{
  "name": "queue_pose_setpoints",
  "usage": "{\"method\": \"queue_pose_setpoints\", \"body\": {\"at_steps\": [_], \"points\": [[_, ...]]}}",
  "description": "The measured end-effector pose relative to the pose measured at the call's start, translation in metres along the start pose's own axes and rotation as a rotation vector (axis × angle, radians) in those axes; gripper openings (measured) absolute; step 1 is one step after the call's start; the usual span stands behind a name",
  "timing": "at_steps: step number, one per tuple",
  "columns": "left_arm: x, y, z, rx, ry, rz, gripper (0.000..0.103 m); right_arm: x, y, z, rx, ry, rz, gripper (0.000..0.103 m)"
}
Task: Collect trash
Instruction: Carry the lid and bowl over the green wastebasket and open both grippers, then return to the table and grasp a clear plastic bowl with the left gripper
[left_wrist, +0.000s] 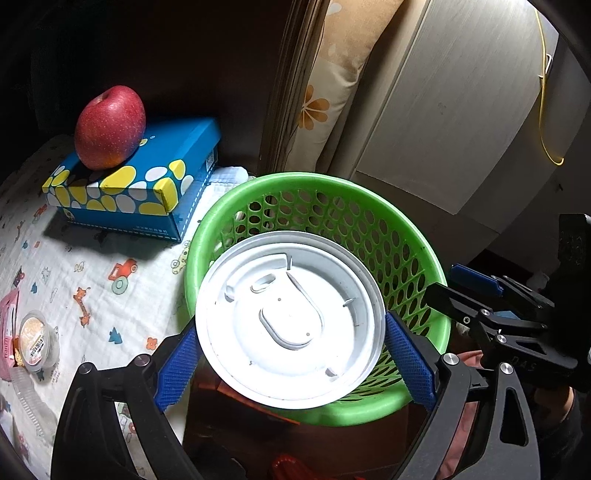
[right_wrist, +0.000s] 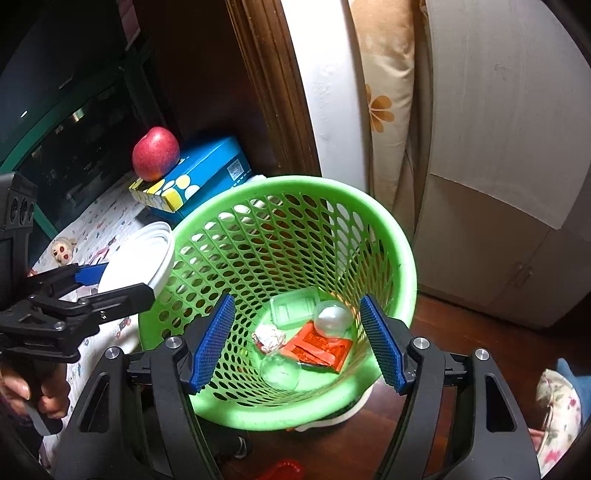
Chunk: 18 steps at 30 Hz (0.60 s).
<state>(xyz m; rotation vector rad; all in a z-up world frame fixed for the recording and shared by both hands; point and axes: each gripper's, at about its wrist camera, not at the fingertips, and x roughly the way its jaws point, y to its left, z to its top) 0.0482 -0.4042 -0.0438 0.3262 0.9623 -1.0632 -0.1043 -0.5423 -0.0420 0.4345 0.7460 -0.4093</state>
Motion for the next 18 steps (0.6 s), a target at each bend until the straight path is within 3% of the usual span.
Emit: {"method": "queue_pose_setpoints", "body": {"at_steps": [10, 18], "points": [[-0.012, 0.002, -0.006, -0.021, -0.025, -0.031, 0.094, -0.005, 0.006, -0.002, -0.002, -0.005, 0.013, 0.071], [-0.049, 0.034, -0.026, -0.076, -0.077, 0.064, 0.094, -0.003, 0.033, -0.001, -0.042, -0.004, 0.056, 0.073]]}}
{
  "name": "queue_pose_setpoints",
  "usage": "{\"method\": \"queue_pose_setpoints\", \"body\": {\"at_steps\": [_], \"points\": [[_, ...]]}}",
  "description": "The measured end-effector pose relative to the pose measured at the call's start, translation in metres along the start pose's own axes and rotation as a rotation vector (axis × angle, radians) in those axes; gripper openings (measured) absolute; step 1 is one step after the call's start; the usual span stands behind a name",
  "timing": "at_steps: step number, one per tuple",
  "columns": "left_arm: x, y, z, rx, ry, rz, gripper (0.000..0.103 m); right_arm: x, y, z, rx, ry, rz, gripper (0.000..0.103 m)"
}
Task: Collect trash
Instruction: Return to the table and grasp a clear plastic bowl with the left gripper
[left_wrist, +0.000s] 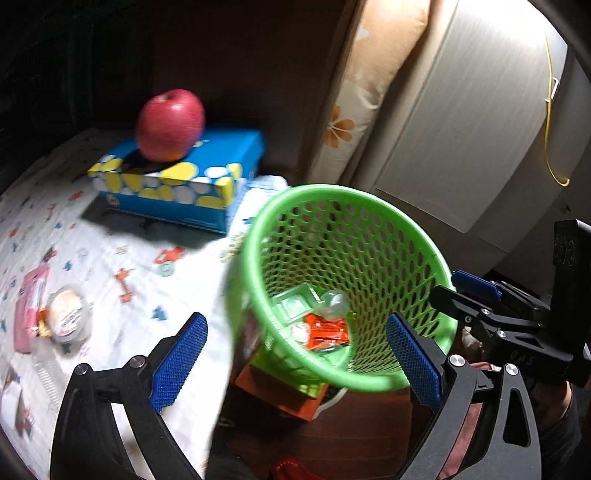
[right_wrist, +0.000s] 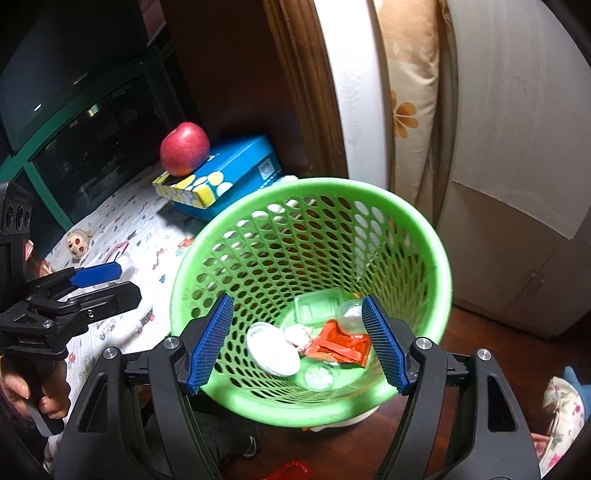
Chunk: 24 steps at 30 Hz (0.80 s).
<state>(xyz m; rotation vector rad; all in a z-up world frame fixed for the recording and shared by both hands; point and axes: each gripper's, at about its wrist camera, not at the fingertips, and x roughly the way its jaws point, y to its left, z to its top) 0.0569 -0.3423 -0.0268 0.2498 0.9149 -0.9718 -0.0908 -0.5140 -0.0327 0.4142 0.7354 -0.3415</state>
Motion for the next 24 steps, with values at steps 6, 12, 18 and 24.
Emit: {"method": "queue_pose_setpoints", "body": {"at_steps": [6, 12, 18, 24], "points": [[-0.029, 0.050, -0.016, -0.090, -0.031, 0.112, 0.094, 0.011, 0.033, 0.002, -0.050, 0.020, 0.046, 0.074], [-0.056, 0.110, -0.032, -0.192, -0.054, 0.231, 0.094, 0.020, 0.071, 0.004, -0.110, 0.036, 0.092, 0.075], [-0.082, 0.168, -0.055, -0.276, -0.075, 0.361, 0.094, 0.032, 0.107, 0.005, -0.164, 0.052, 0.135, 0.075], [-0.104, 0.238, -0.073, -0.431, -0.074, 0.458, 0.094, 0.044, 0.142, 0.003, -0.213, 0.080, 0.179, 0.076]]}}
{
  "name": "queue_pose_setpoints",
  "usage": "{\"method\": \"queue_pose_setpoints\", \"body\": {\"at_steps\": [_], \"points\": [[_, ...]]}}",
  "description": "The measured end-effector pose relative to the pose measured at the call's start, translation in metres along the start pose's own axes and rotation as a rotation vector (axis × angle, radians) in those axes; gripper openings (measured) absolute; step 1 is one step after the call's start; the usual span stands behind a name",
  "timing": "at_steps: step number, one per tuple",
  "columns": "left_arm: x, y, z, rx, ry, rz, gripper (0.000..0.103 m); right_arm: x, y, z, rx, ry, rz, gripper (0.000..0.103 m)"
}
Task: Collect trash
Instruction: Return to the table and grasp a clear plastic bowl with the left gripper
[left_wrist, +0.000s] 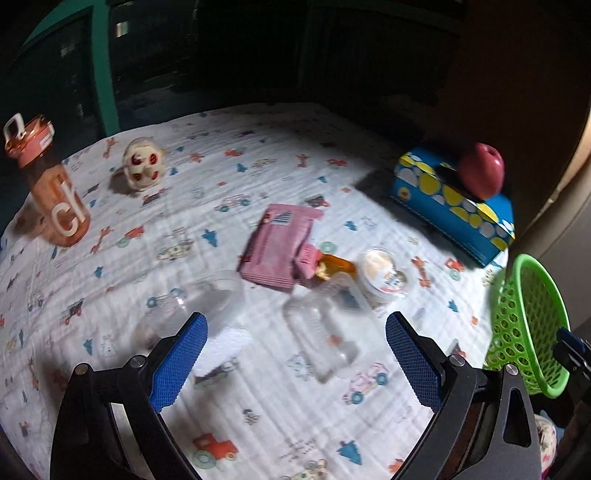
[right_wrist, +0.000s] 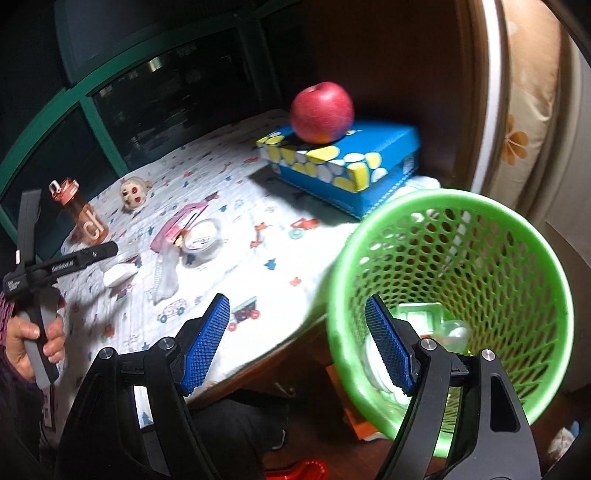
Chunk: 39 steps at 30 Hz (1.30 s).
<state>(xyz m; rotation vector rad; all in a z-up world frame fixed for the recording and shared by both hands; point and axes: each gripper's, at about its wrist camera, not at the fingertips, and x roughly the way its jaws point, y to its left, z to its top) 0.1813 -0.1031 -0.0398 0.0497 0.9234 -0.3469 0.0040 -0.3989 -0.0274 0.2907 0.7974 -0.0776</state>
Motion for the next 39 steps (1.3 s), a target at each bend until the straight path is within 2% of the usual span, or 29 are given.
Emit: {"method": "queue_pose_setpoints", "body": {"at_steps": [4, 8, 14, 19, 26, 28, 30, 39], "points": [[0.015, 0.044, 0.009, -0.100, 0.047, -0.004, 0.094, 0.011, 0.020, 0.004, -0.029, 0.016, 0.028, 0.076], [0.036, 0.068, 0.011, -0.138, 0.106, -0.023, 0.094, 0.022, 0.037, 0.006, -0.054, 0.034, 0.050, 0.076], [0.057, 0.077, 0.010, -0.120, 0.148, -0.057, 0.095, 0.043, 0.062, 0.009, -0.091, 0.069, 0.081, 0.076], [0.069, 0.079, 0.010, -0.108, 0.169, -0.057, 0.095, 0.059, 0.080, 0.011, -0.117, 0.095, 0.102, 0.076], [0.076, 0.088, 0.009, -0.130, 0.163, -0.090, 0.093, 0.078, 0.102, 0.014, -0.155, 0.123, 0.121, 0.076], [0.076, 0.091, 0.008, -0.141, 0.158, -0.107, 0.083, 0.084, 0.107, 0.014, -0.166, 0.130, 0.125, 0.076], [0.076, 0.093, 0.007, -0.149, 0.161, -0.123, 0.076, 0.090, 0.113, 0.015, -0.173, 0.140, 0.132, 0.076], [0.066, 0.096, 0.004, -0.145, 0.127, -0.153, 0.057, 0.118, 0.144, 0.016, -0.231, 0.172, 0.159, 0.076]]}}
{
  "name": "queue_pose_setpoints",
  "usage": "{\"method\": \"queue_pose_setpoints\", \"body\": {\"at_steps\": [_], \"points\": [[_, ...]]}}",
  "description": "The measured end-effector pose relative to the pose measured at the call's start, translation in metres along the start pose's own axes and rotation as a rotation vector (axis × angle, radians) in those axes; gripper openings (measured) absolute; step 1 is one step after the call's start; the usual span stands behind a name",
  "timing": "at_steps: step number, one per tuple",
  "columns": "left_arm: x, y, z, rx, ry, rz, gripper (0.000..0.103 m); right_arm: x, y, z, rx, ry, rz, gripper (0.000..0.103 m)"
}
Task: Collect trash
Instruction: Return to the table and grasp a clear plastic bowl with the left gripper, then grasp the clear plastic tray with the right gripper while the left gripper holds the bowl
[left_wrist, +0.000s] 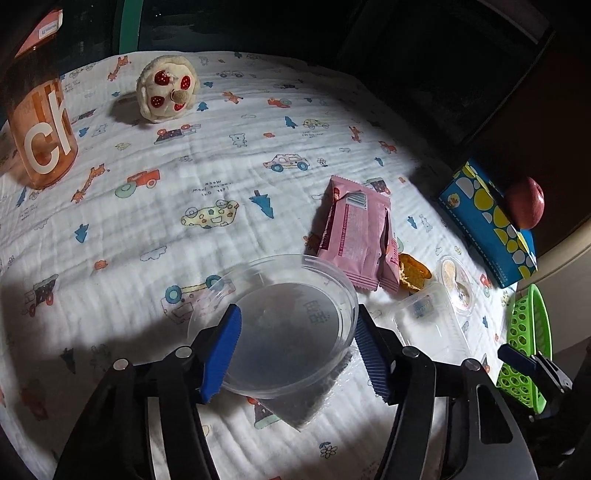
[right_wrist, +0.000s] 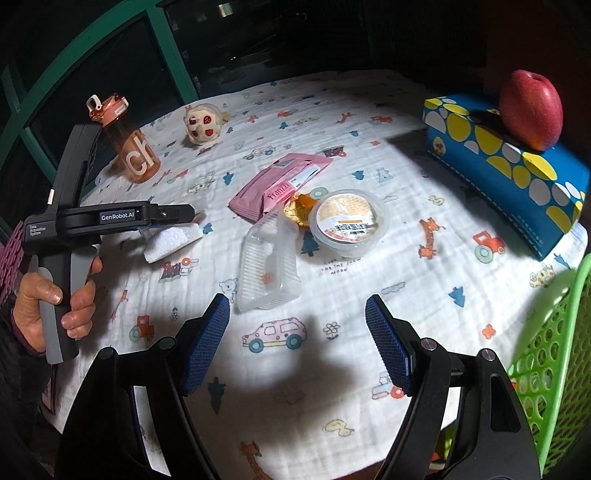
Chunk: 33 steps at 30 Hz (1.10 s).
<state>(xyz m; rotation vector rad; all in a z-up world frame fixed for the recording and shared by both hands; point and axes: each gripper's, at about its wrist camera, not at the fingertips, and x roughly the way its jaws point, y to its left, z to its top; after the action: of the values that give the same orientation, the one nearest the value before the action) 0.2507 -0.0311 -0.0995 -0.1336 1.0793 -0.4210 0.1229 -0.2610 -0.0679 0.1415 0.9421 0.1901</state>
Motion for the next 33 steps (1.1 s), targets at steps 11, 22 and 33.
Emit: {"method": "queue_pose_setpoints", "body": {"at_steps": [11, 22, 33], "points": [[-0.027, 0.002, 0.000, 0.019, -0.054, -0.022, 0.031, 0.044, 0.020, 0.009, -0.045, 0.053, 0.002, 0.068], [-0.044, 0.009, 0.000, 0.004, -0.084, -0.033, 0.016, 0.075, 0.032, 0.007, -0.106, 0.102, -0.059, 0.055], [-0.066, -0.001, -0.001, 0.019, -0.114, -0.061, 0.009, 0.039, 0.028, 0.003, -0.056, 0.042, -0.005, 0.055]]}}
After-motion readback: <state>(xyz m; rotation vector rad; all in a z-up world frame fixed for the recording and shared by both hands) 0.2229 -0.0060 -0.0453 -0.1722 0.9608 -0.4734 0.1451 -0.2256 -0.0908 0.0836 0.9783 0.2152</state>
